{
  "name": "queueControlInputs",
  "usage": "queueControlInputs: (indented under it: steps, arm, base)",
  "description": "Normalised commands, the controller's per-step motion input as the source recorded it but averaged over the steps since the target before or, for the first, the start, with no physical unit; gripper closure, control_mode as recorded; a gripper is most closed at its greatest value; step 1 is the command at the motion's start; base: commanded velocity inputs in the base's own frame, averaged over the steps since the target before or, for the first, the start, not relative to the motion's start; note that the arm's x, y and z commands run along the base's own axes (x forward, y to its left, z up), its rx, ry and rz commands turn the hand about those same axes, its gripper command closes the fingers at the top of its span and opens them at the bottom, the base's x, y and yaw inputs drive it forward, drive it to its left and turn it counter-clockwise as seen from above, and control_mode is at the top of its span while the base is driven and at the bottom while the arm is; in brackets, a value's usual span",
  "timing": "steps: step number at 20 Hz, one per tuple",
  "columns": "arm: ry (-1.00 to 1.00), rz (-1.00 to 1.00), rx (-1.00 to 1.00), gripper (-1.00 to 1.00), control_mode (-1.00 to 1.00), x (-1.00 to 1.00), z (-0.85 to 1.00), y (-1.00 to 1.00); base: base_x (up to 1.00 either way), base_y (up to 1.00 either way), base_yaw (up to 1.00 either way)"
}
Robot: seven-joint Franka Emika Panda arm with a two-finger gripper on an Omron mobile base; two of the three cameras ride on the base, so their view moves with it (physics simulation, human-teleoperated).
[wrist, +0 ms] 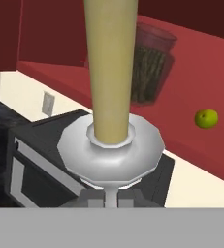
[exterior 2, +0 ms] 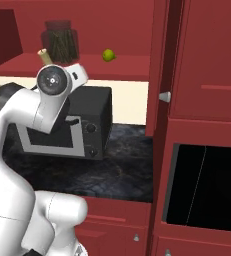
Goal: Pick the jar and candle from the dining table and place them in the open cabinet. Close the cabinet after placing the objects.
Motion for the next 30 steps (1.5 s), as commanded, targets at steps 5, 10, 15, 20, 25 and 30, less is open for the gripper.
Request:
queueControlInputs:
  steps: [5, 10, 15, 20, 25, 30]
  arm:
    - [-0.03, 0.00, 0.01, 1.00, -1.00, 0.23, 0.16, -0.12]
    - [0.00, 0.00, 0.02, 1.00, -1.00, 0.39, 0.19, -0.20]
    - [0.00, 0.00, 0.05, 1.00, -1.00, 0.43, 0.18, -0.23]
    - [0.07, 0.00, 0.05, 1.00, -1.00, 0.37, 0.08, -0.11]
    - [0.09, 0.00, 0.00, 1.00, -1.00, 0.33, -0.07, -0.02]
    - [0.01, 0.00, 0.00, 1.00, -1.00, 0.27, -0.09, 0.00]
  base:
    - [0.00, 0.00, 0.00]
    - [0.00, 0.00, 0.00]
    - [0.00, 0.00, 0.00]
    - [0.00, 0.00, 0.00]
    - [0.00, 0.00, 0.00]
    - [0.00, 0.00, 0.00]
